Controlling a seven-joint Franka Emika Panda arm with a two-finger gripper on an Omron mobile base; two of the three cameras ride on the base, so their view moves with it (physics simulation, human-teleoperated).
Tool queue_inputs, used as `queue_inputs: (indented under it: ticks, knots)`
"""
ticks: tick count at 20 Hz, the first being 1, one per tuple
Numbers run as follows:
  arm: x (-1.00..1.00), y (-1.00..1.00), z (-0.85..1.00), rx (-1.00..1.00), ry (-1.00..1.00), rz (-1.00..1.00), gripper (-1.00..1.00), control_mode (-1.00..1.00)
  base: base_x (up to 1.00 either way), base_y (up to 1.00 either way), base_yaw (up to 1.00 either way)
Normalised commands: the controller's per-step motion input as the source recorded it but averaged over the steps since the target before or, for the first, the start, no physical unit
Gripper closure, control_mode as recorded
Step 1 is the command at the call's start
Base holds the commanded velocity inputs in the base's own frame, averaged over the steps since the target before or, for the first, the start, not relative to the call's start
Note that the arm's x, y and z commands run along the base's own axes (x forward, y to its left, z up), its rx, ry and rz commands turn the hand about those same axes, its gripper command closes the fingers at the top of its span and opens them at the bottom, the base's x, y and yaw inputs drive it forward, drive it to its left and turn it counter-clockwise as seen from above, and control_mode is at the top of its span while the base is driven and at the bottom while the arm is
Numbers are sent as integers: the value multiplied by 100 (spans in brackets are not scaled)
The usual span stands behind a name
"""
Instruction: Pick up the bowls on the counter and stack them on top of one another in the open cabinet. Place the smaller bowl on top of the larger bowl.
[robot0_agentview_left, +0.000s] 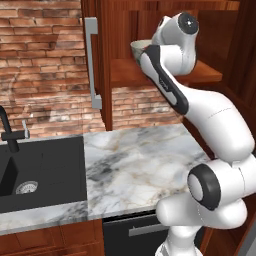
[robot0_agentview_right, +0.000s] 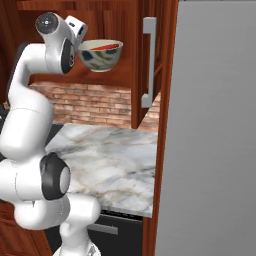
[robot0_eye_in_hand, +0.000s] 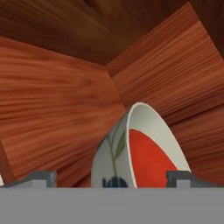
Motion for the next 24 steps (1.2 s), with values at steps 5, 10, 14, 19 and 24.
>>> queue_inputs:
  ticks: [5,10,14,19,24]
  knots:
    - [-35,0,9,0,-9,0,-100,-100,0,0,0]
    - [-38,0,17,0,-6,0,-100,-100,0,0,0]
    - [-46,0,8,0,-2,-1,-100,-100,0,0,0]
    - [-50,0,0,0,3,-4,-100,-100,0,0,0]
    - [-49,0,0,0,8,-5,-100,-100,0,0,0]
